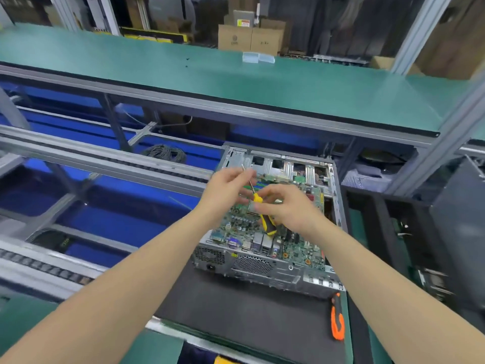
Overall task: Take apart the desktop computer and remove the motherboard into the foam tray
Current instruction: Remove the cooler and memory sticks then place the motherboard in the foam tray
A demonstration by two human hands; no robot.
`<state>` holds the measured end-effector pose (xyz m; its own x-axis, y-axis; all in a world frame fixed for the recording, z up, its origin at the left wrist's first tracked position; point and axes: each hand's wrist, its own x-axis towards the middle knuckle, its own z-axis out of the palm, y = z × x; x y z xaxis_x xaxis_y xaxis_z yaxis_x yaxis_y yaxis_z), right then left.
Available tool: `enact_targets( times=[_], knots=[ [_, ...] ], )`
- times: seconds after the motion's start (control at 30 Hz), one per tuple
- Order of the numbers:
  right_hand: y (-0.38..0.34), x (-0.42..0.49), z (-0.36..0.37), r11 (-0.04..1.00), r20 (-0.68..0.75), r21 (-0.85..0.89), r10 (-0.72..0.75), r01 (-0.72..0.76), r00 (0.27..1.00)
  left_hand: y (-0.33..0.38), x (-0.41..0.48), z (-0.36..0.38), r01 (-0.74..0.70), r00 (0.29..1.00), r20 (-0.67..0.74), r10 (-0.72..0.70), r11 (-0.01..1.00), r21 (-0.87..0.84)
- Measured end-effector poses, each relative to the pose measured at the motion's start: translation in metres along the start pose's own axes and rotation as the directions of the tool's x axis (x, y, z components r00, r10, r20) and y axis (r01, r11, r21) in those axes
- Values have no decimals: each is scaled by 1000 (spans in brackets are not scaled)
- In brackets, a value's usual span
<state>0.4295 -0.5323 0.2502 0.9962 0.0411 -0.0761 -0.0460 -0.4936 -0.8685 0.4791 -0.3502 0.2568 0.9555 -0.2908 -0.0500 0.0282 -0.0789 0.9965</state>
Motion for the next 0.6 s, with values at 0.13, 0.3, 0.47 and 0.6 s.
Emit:
enact_targets(
  times=[0.13,0.3,0.47,0.6],
  knots=[
    [-11,-16,4,994,-50,69,-82,85,995,-1,-19,-4,-141,984,-121,131,987,-83],
    [-17,-59,25,980,83,79,-186,180,979,-26,-74,-43,-169,985,-31,170,910,-378],
    [41,-108,67,916,245,-282,-219,286,944,-94,-143,-66,79,993,86,-83,996,47],
    [100,-122,89,856,233,-479,-91,196,968,-142,-153,-32,129,991,-33,-132,839,528]
  ],
)
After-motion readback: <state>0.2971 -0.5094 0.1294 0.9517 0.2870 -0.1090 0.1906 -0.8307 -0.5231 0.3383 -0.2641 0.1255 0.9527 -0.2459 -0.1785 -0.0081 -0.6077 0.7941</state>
